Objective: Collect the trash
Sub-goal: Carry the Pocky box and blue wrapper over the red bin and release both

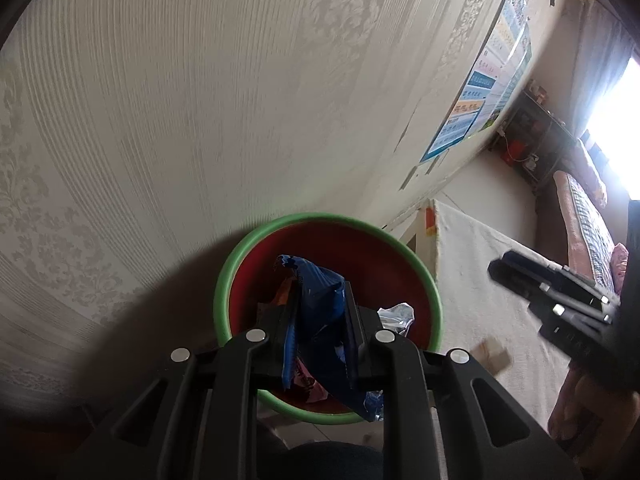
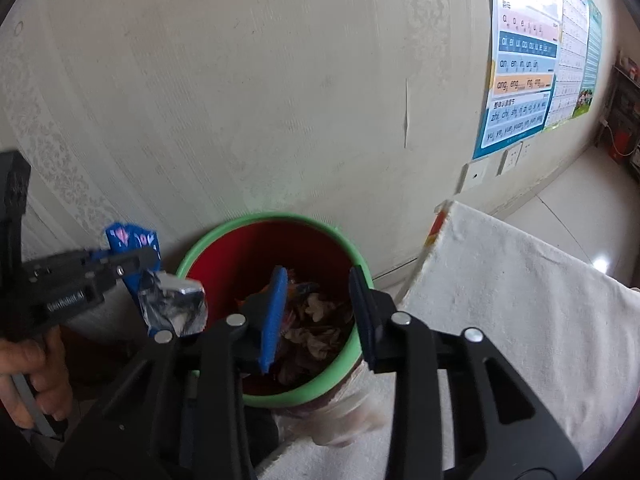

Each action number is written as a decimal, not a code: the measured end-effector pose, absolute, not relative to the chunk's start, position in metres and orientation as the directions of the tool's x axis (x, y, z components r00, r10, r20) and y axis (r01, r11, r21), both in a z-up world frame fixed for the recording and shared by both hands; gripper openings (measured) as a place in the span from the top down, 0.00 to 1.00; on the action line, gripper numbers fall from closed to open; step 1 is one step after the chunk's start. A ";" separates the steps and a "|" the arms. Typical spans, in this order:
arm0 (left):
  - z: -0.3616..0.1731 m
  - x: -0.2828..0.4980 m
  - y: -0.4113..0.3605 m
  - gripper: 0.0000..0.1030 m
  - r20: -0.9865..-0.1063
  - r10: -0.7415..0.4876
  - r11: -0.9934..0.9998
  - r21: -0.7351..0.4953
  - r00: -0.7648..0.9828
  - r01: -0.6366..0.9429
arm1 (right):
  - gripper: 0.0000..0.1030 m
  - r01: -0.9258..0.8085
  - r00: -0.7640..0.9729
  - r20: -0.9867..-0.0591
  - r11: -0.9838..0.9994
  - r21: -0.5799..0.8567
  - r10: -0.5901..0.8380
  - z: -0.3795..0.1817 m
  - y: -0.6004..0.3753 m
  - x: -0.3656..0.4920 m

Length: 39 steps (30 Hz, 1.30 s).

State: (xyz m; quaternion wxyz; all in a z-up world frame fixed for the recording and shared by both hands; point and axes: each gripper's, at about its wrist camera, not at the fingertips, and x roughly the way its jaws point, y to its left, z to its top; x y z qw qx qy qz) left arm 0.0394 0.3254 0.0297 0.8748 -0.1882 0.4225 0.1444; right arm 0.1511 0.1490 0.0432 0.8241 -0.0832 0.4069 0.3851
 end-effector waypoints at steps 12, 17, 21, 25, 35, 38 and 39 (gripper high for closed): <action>-0.004 0.049 0.311 0.84 -0.813 0.031 0.890 -0.242 0.581 -0.387 | 0.26 -0.569 0.319 -0.830 0.793 0.218 0.457 -0.023 0.088 0.138; -0.006 0.050 0.307 0.84 -0.816 0.022 0.893 -0.244 0.577 -0.379 | 0.25 -0.541 0.233 -0.856 0.793 0.280 0.461 -0.053 0.094 0.147; -0.004 0.051 0.305 0.84 -0.816 0.024 0.895 -0.240 0.577 -0.377 | 0.51 -0.470 0.152 -0.872 0.810 0.351 0.466 -0.079 0.097 0.159; -0.005 0.052 0.304 0.84 -0.819 0.025 0.897 -0.235 0.573 -0.375 | 0.71 -0.475 0.130 -0.868 0.798 0.369 0.479 -0.083 0.100 0.158; -0.001 0.054 0.306 0.84 -0.813 0.042 0.901 -0.221 0.581 -0.374 | 0.72 -0.544 0.215 -0.799 0.748 0.380 0.562 -0.021 0.113 0.163; 0.002 0.055 0.311 0.84 -0.812 0.054 0.899 -0.214 0.581 -0.383 | 0.72 -0.592 0.212 -0.765 0.703 0.395 0.608 0.002 0.134 0.162; 0.004 0.055 0.313 0.84 -0.811 0.060 0.898 -0.211 0.582 -0.386 | 0.72 -0.608 0.209 -0.759 0.690 0.393 0.616 0.006 0.143 0.162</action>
